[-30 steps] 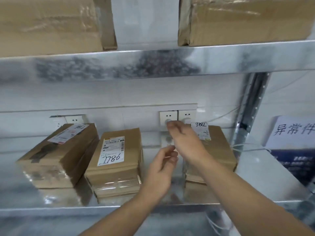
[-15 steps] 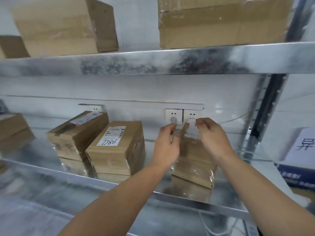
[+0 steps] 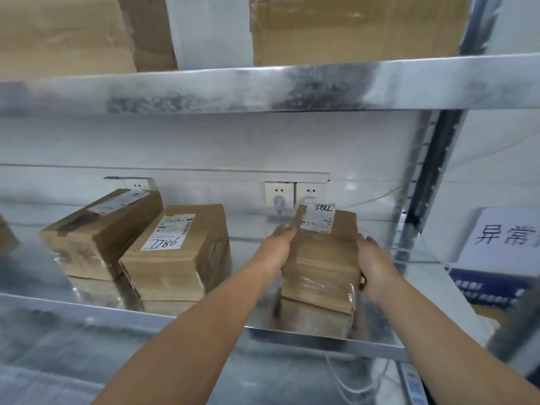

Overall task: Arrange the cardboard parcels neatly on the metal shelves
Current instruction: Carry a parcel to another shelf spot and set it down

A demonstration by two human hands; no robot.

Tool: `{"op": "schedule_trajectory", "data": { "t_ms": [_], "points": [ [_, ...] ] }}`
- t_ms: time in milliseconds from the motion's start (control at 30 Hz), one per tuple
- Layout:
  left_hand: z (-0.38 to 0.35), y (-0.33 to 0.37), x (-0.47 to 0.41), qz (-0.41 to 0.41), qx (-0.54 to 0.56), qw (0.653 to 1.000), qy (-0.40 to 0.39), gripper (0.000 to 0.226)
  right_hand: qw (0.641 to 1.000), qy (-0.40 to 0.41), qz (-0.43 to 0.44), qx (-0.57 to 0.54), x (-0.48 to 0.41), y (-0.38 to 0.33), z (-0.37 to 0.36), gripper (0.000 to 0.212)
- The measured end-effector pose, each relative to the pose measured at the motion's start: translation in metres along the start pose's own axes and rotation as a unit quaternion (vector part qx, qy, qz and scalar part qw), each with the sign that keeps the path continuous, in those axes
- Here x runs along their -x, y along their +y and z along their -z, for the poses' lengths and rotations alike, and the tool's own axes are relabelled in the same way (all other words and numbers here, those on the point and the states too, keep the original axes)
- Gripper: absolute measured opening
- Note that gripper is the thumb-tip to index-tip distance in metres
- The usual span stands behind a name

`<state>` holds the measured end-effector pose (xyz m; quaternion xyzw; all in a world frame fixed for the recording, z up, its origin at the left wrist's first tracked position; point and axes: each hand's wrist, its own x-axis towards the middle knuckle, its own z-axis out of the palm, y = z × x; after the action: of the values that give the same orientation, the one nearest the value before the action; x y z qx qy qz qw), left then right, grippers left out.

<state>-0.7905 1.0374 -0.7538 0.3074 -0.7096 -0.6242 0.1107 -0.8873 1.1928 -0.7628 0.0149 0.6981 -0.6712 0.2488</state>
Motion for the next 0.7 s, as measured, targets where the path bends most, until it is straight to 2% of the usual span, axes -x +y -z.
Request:
{"op": "schedule_trajectory", "data": {
  "t_ms": [100,200,300,400,633,700],
  "points": [
    [0.000,-0.004,-0.013,0.025,0.031,0.999,-0.015,0.072,0.998,-0.043,-0.038,-0.035,0.005,0.003,0.001,0.044],
    [0.001,-0.006,-0.018,0.032,0.033,0.999,-0.024,0.082,0.998,-0.044,-0.043,-0.024,0.010,0.000,-0.003,0.050],
    [0.000,-0.002,-0.016,0.037,0.059,0.997,-0.033,0.060,0.998,-0.040,-0.026,-0.041,0.002,0.002,0.000,0.068],
    [0.004,0.001,-0.017,0.032,0.079,0.996,-0.036,0.048,0.998,-0.033,-0.022,-0.043,-0.001,0.000,-0.003,0.068],
    [0.012,0.002,-0.023,0.039,0.096,0.994,-0.043,0.056,0.998,-0.039,-0.008,-0.039,-0.001,-0.002,-0.014,0.059],
    [0.012,0.001,-0.023,0.038,0.098,0.993,-0.046,0.065,0.998,-0.040,-0.007,-0.039,-0.002,-0.001,-0.014,0.058]
  ]
}}
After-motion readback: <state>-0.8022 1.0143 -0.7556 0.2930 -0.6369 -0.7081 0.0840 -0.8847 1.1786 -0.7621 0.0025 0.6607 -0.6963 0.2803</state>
